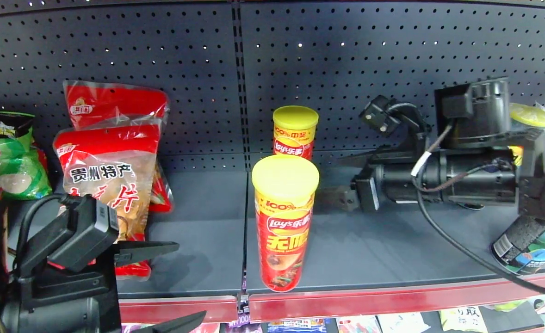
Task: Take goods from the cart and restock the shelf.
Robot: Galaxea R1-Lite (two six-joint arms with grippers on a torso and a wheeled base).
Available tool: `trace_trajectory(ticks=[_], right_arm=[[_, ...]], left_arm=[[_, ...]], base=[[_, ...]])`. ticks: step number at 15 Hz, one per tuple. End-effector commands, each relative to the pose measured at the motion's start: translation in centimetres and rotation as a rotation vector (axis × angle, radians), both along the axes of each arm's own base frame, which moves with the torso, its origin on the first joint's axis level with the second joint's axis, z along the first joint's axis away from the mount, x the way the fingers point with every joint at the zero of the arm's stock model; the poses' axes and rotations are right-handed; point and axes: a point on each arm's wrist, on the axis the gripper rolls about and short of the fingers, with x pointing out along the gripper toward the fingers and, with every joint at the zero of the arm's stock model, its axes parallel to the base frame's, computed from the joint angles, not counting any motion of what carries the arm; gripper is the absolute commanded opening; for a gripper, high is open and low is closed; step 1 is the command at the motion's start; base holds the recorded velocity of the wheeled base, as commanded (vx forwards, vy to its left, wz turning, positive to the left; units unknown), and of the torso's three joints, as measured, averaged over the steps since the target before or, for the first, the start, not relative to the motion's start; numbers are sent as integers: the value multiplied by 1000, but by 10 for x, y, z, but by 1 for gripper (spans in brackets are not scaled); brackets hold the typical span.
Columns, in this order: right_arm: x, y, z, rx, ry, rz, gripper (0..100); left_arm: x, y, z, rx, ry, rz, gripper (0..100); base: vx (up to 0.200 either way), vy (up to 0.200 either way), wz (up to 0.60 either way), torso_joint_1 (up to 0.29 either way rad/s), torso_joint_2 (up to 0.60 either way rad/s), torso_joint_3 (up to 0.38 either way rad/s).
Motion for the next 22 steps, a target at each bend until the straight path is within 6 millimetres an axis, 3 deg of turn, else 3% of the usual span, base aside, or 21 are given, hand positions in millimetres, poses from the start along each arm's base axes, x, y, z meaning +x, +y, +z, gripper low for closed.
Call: trace_trajectory(ticks=[1, 2, 3, 4, 5, 7, 10, 15, 22], right_arm=[[-63, -39, 17, 36, -73, -28, 100], [-79, -47, 16, 42, -88, -27, 100], [-113, -67, 13, 58, -124, -30, 100], [-135, -82, 8, 71, -146, -35, 100], [-144, -90, 6, 79, -161, -49, 100], [-171, -117, 14, 123, -280, -252, 100], [-189, -136, 21, 196, -339, -388, 100], [-220, -158, 5, 206, -278, -539, 100], [-220, -158, 5, 223, -266, -553, 100]], left_arm=[[13, -7, -7, 26, 44, 2, 100], [14, -8, -8, 32, 51, 6, 100], [19, -9, -13, 55, 66, 34, 100], [23, -10, -16, 76, 77, 54, 100], [25, -12, -18, 85, 82, 62, 100], [42, -20, -21, 117, 96, 89, 100], [59, -30, -22, 131, 103, 95, 100], [69, -43, -28, 155, 111, 63, 100], [80, -58, -30, 163, 113, 36, 100]], base=[[0, 0, 0, 0, 0, 0], [0, 0, 0, 0, 0, 0], [0, 0, 0, 0, 0, 0], [0, 0, 0, 0, 0, 0], [0, 0, 0, 0, 0, 0], [0, 0, 0, 0, 0, 0], [0, 0, 0, 0, 0, 0], [0, 0, 0, 0, 0, 0], [0, 0, 0, 0, 0, 0]])
